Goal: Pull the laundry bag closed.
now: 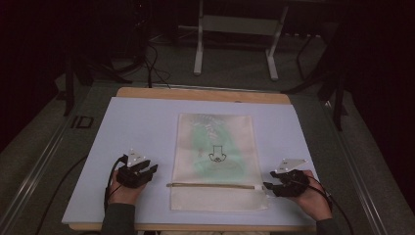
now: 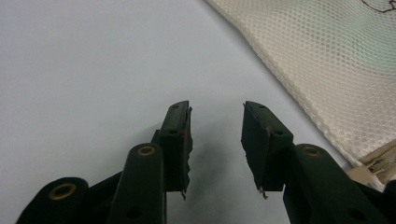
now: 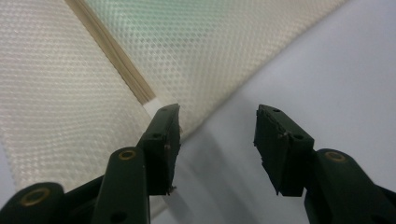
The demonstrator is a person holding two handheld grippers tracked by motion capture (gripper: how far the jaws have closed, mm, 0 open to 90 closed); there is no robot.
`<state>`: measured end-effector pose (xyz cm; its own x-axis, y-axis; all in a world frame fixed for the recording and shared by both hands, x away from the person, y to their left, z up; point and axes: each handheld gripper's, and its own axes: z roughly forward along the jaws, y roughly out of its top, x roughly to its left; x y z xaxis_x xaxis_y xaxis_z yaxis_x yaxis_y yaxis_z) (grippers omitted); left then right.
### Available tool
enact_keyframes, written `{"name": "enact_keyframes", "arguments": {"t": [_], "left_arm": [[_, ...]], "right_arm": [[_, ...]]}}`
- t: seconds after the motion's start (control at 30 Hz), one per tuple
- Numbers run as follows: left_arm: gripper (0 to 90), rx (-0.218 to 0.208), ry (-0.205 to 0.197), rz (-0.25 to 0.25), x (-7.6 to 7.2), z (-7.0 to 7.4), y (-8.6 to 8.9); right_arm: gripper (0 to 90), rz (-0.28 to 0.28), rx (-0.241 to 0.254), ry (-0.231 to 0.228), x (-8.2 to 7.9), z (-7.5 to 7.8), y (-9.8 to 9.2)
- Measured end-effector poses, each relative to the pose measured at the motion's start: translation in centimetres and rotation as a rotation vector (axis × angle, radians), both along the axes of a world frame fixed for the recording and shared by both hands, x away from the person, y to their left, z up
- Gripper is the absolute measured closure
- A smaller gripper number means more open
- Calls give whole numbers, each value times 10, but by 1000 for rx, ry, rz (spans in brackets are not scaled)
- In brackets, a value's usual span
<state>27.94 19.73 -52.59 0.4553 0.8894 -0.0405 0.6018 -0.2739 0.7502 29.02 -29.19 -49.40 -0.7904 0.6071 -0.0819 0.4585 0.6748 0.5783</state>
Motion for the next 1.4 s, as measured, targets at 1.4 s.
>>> {"name": "enact_keyframes", "arguments": {"t": [1.4], "left_arm": [[619, 20, -9, -24, -3, 0, -5]], "right_arm": [[536, 156, -70, 8, 5, 8, 47]]}}
